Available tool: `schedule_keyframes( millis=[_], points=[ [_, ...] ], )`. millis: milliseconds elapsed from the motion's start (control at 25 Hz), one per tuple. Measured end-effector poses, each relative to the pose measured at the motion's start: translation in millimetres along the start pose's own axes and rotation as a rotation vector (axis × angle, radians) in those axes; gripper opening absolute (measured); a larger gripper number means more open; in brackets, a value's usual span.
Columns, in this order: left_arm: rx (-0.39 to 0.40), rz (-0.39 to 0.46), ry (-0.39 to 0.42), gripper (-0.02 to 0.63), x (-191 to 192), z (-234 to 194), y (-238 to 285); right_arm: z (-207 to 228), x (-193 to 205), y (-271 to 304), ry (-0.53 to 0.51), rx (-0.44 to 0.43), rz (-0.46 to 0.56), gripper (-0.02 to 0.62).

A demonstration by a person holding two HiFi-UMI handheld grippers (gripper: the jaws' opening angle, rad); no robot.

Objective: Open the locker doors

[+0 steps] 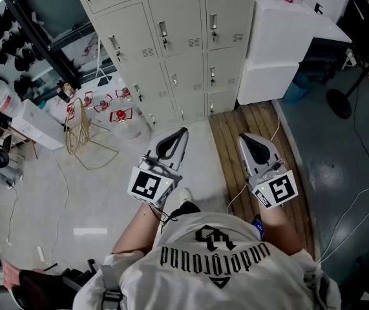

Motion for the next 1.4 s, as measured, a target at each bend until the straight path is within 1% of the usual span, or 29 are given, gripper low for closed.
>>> schedule_keyframes(
  millis=[120, 360, 600, 760, 800, 840, 880, 1040, 1200, 1400],
  points=[
    [-0.002, 0.002, -0.003, 0.006, 4.9, -12.6, 7.3, 5.7, 5.9, 12.5, 0.001, -0.003, -0.004, 0.003],
    [-0.006, -0.01, -0.013, 0.006, 16.2, -43.7, 17.5, 6.0, 20.9, 45.0, 0.001, -0.036, -0.028, 0.003],
    [0.018, -0.007, -0.027, 0.006, 30.7, -92.7, 28.3, 7.1, 35.6, 96.7, 0.0, -0.053, -0.045, 0.006],
    [0.05, -0.019, -0.039, 0.006, 44.4, -131.7, 34.9, 8.6, 50.3, 139.5, 0.003, -0.024, -0.063, 0.008],
    [0.065, -0.022, -0.041, 0.008, 48.0, -141.1, 36.0, 8.4, 53.2, 150.3, 0.009, -0.016, -0.07, 0.014],
    [0.075, -0.029, -0.051, 0.006, 49.7, -149.4, 36.9, 8.0, 55.5, 160.7, 0.014, -0.007, -0.079, 0.066],
    [0.081, -0.039, -0.065, 0.008, 49.7, -157.4, 37.8, 7.8, 57.6, 170.5, 0.017, 0.002, -0.086, 0.085],
    [0.091, -0.056, -0.083, 0.008, 57.4, -194.7, 39.7, 7.8, 69.7, 208.0, 0.033, 0.031, -0.101, 0.145],
    [0.096, -0.052, -0.092, 0.008, 68.1, -222.0, 38.9, 0.7, 82.1, 234.5, 0.044, 0.035, -0.119, 0.179],
    [0.097, -0.054, -0.101, 0.008, 71.8, -240.3, 46.9, 6.2, 85.9, 254.8, 0.043, 0.032, -0.125, 0.193]
  ],
)
Point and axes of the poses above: the fingertips, and each gripper's own axes: y forward along the fingers, z to its right, x out of its underside, the point moved 3 cm from there along -y, backward along the fingers, and after that the axes turned 4 degrees about x, right-handed, at the moved point
